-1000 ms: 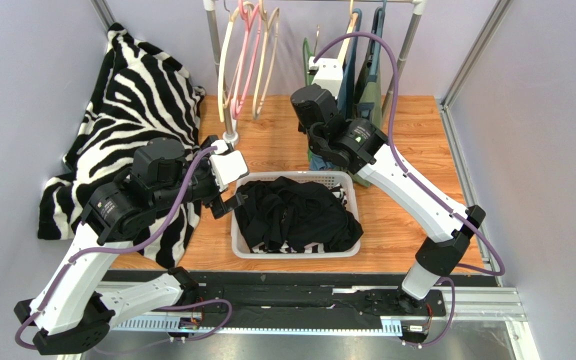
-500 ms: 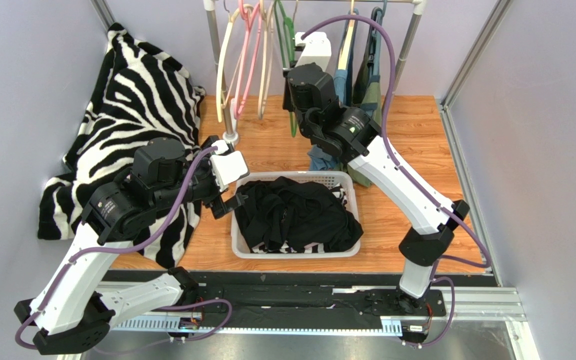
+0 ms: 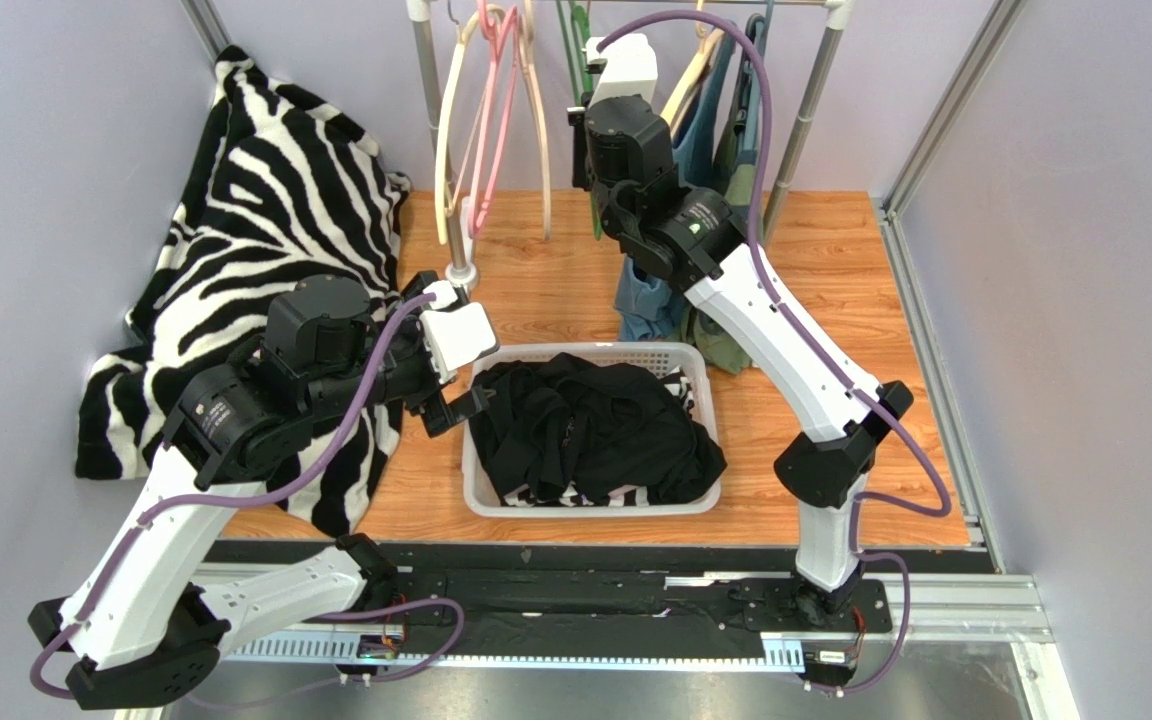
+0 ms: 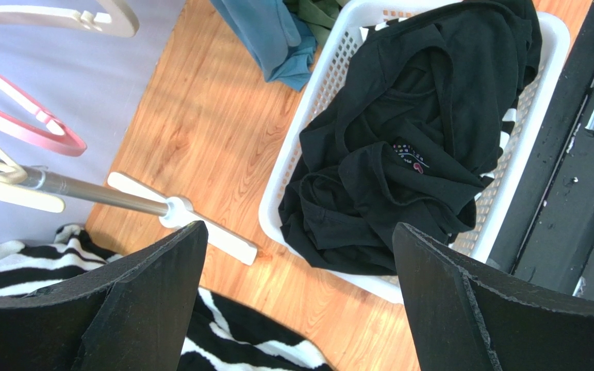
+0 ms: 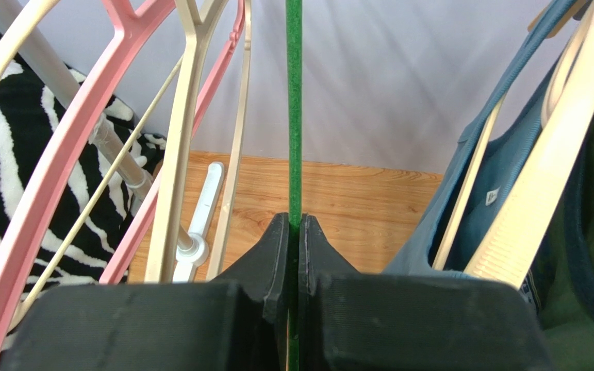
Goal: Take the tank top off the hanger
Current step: Place the hanger at the clothesline.
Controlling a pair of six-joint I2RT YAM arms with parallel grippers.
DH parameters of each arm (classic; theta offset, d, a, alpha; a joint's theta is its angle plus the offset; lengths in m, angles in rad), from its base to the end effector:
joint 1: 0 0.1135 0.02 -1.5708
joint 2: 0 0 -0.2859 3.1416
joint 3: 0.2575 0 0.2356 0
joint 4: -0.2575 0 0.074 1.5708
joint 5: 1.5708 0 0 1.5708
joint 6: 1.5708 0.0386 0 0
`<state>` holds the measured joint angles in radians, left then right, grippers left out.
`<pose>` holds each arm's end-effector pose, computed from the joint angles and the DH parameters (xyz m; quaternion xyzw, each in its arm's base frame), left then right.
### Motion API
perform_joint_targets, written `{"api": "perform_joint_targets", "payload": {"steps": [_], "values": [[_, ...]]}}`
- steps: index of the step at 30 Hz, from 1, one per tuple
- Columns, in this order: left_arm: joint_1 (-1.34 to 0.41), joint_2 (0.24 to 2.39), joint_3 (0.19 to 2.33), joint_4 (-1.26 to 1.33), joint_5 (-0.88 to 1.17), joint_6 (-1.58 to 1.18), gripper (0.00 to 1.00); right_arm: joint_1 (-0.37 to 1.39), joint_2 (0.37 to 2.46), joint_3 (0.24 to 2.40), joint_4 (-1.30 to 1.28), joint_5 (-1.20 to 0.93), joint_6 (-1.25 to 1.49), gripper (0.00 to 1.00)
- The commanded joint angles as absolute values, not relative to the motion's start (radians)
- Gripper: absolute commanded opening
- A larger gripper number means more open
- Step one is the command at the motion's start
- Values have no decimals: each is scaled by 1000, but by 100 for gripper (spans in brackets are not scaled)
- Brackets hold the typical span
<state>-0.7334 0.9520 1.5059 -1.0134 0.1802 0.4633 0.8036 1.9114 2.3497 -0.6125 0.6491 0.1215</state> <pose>0.0821 -0.0833 0.4676 0.5158 0.6724 -0.1465 0.5103 0.2941 0.2714 0.5158 -0.0496 0.7527 0.0533 0.6543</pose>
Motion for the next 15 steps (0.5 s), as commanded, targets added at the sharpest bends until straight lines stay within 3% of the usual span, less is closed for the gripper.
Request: {"api": "perform_joint_targets", "payload": {"steps": [1, 15], "values": [[-738, 945, 1513, -999, 183, 483, 97, 785, 1931, 2408, -563, 650, 120, 0], [-736, 951, 1511, -1000, 210, 477, 96, 750, 1997, 2442, -620, 578, 129, 0]]}}
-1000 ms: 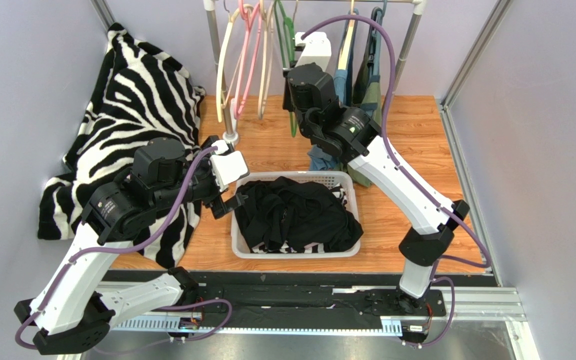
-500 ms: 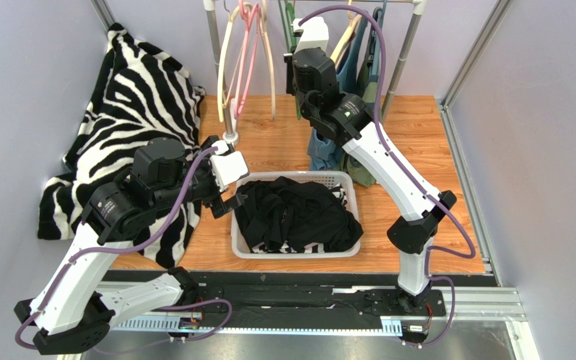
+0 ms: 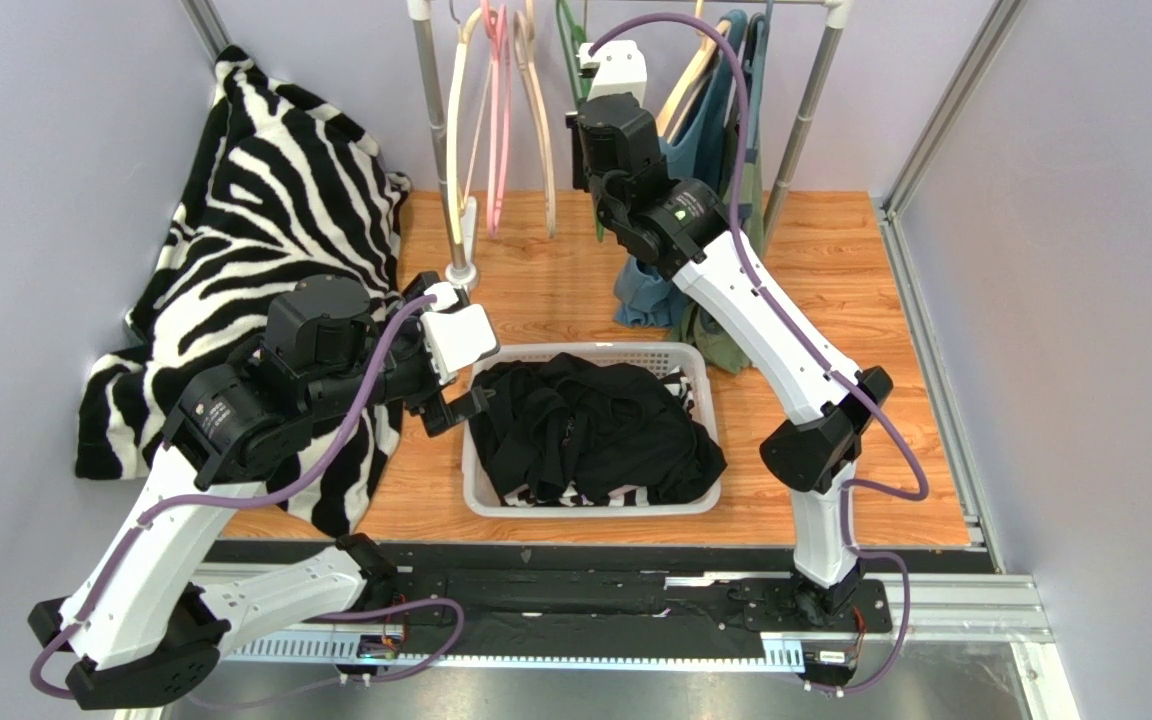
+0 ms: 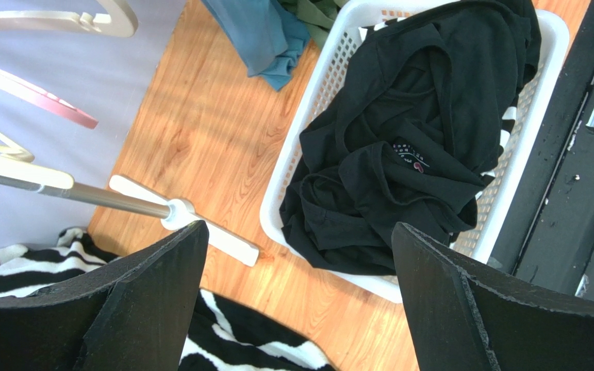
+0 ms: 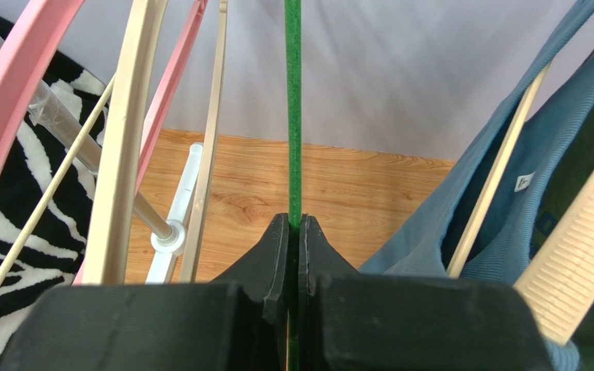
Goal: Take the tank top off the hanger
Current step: Place the hanger at the clothesline, then pick up the hanger from the clothesline.
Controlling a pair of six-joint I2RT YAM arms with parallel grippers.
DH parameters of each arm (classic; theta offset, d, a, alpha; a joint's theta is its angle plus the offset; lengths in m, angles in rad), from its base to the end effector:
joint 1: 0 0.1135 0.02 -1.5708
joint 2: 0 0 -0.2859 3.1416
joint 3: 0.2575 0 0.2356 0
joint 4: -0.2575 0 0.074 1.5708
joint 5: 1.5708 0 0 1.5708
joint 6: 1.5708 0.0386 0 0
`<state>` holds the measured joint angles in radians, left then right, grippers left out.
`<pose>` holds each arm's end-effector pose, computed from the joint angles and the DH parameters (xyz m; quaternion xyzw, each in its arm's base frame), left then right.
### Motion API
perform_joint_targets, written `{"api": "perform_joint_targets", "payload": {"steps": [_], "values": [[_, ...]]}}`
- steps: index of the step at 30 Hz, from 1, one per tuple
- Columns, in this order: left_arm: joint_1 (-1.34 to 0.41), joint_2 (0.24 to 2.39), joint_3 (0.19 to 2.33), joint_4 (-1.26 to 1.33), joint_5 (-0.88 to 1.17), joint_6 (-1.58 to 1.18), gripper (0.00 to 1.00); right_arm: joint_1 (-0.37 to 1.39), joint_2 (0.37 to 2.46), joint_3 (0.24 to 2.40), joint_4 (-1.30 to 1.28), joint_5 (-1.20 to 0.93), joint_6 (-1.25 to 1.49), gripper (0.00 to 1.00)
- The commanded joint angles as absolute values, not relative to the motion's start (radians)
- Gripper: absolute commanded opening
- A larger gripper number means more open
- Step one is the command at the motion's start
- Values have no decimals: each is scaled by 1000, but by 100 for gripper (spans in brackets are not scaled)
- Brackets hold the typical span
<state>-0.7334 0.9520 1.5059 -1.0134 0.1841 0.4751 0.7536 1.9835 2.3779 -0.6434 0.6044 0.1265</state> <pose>0.0820 -0.0834 0.4676 0.5205 0.6686 -0.1451 0.5108 0.3245 0.2744 0.4923 -0.0587 0.7733 0.0371 0.6303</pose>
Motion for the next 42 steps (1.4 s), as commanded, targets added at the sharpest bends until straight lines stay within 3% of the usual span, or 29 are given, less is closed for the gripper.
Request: {"api": "perform_joint_targets", "payload": {"steps": [1, 18, 19, 20, 22, 23, 26, 35, 42], "values": [[-738, 951, 1506, -1002, 213, 477, 96, 750, 2000, 2445, -626, 568, 129, 0], [-738, 971, 1508, -1008, 224, 472, 96, 790, 2048, 2504, -669, 540, 118, 0], [-738, 973, 1508, -1006, 225, 472, 96, 788, 2039, 2494, -675, 548, 127, 3], [-738, 974, 1506, -1006, 224, 471, 96, 788, 2027, 2467, -675, 551, 132, 16], [-738, 973, 1508, -1008, 221, 469, 96, 788, 1977, 2436, -681, 557, 146, 29], [-736, 971, 1506, -1009, 219, 469, 96, 788, 1955, 2398, -684, 557, 150, 48], [-738, 968, 1496, -1011, 207, 471, 96, 788, 1876, 2349, -704, 566, 169, 54], [-738, 959, 1470, -1029, 216, 479, 96, 792, 1711, 2257, -712, 566, 190, 53], [-736, 959, 1471, -1031, 230, 476, 96, 784, 1698, 2246, -686, 667, 143, 53]]}}
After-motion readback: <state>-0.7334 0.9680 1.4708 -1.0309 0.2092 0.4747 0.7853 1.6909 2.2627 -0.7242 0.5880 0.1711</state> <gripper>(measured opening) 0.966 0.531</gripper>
